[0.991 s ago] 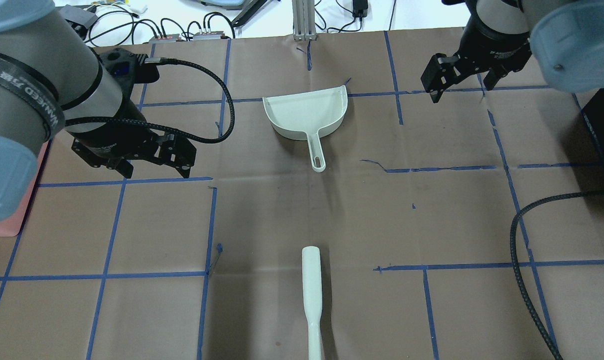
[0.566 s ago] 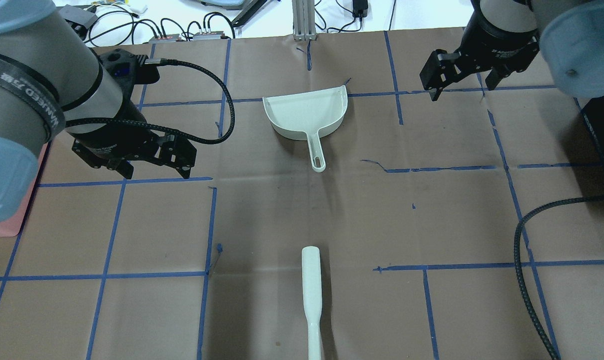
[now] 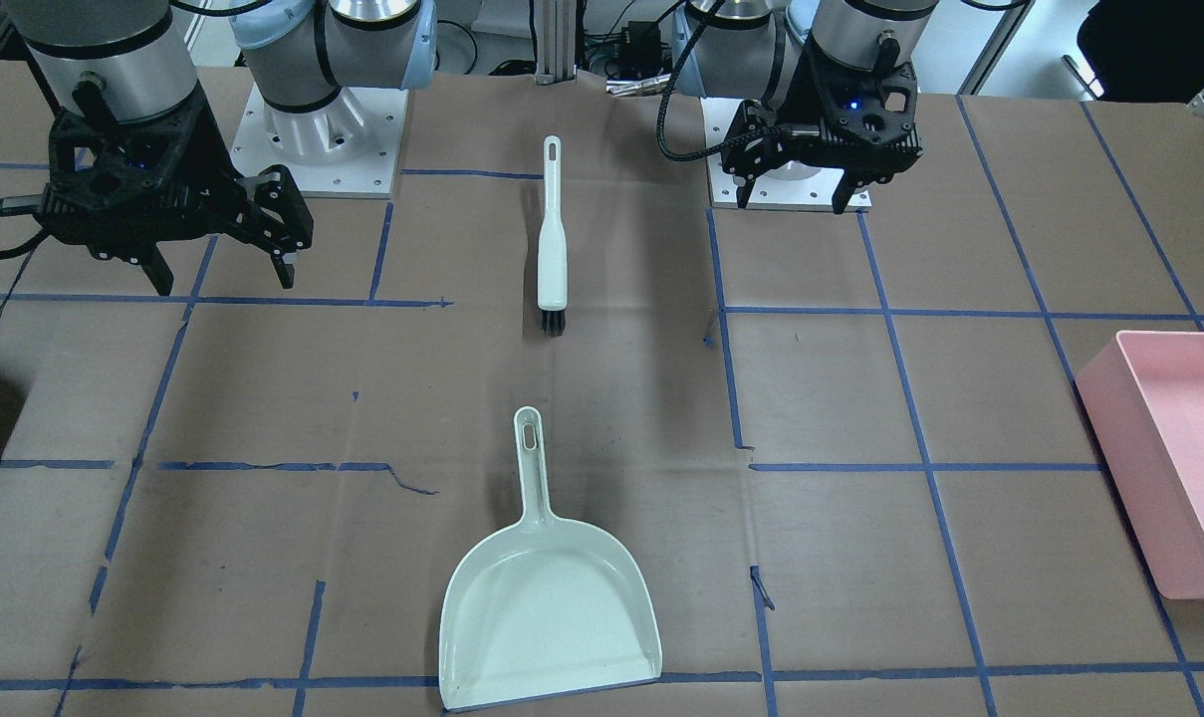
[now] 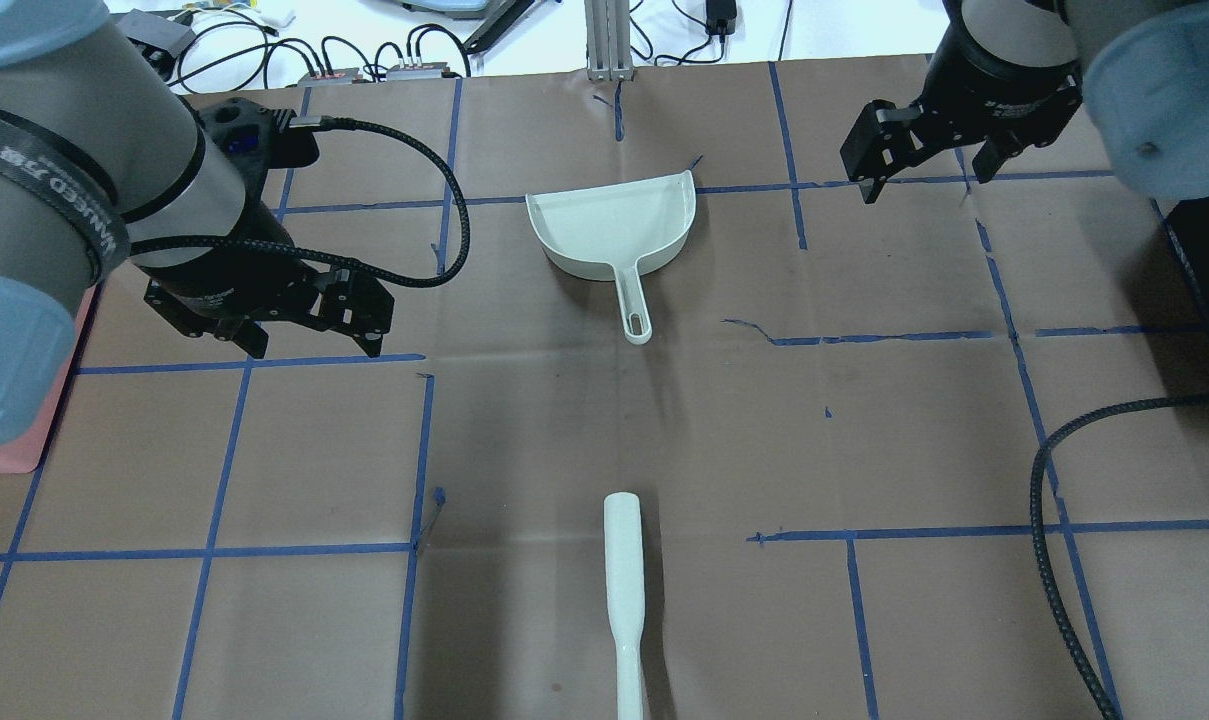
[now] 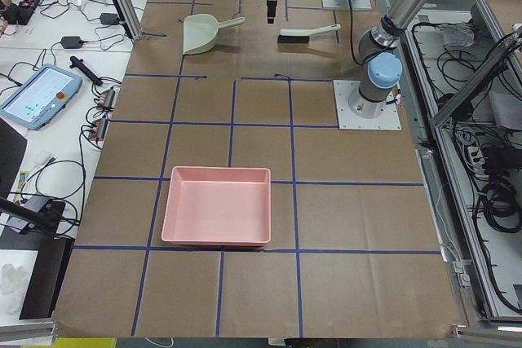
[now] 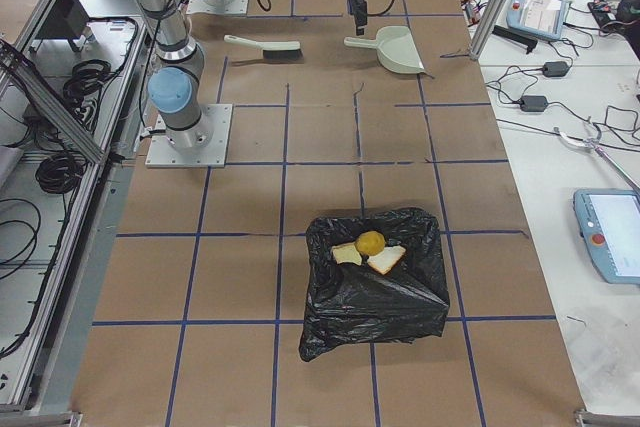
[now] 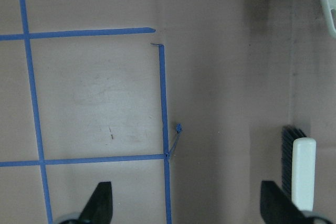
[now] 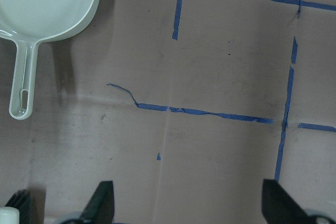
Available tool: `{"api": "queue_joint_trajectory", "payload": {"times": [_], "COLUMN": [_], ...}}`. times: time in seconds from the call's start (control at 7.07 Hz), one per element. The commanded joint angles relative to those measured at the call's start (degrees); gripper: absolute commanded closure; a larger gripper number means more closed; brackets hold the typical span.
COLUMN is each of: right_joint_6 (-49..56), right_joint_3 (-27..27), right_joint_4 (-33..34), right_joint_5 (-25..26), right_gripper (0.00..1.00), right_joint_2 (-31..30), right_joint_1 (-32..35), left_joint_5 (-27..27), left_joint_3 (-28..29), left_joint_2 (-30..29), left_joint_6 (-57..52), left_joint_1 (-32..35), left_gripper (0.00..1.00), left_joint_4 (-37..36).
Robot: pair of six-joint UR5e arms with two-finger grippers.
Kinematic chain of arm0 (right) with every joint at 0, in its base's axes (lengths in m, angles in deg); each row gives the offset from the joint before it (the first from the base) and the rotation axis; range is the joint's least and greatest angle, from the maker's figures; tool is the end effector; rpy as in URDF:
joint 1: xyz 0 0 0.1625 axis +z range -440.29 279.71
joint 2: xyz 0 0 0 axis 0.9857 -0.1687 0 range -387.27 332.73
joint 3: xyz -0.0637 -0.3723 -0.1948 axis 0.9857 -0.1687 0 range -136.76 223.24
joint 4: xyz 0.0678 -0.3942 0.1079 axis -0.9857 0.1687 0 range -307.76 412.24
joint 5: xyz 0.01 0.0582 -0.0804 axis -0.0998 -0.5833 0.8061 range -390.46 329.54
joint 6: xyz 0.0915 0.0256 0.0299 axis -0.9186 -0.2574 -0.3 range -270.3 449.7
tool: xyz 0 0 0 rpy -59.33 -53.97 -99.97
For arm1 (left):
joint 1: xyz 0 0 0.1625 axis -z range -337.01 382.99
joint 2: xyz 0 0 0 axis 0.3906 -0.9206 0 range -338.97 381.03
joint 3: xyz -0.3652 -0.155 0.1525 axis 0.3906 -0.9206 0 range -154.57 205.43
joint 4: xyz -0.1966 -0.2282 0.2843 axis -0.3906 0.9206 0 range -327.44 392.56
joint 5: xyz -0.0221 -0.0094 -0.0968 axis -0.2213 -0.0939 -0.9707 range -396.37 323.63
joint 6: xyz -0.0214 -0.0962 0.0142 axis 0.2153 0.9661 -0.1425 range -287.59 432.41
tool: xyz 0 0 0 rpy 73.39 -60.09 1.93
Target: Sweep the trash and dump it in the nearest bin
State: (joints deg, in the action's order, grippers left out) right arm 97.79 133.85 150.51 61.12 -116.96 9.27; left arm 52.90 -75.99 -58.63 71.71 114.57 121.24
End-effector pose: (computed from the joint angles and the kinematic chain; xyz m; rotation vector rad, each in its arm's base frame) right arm 0.1267 -0.5072 0.4951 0.2038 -3.0917 0.1949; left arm -0.1461 -0.4120 0.4740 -0.0623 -3.1281 0.0061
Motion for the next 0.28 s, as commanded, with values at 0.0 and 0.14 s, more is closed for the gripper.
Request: {"api": "queue_joint_trajectory", "payload": {"times": [0.0,0.14], "right_joint_6": [0.08,0.08], "right_joint_3": [0.0,0.0], "right_joint_4": [0.0,0.09], "right_joint_5": [0.0,0.0], "right_gripper": [0.0,0.0], "right_joint_2": [0.03,0.03], "right_joint_1": [0.09,0.09], "left_joint_5": [0.03,0.03], "left_joint_3": [0.0,-0.09], "left_joint_2": [-0.06,-0.06], "left_joint_6": [-0.26,-0.18], "left_joint_1": [0.0,0.0], "left_gripper": [0.0,0.0], "left_joint_4": [-0.09,0.0]}}
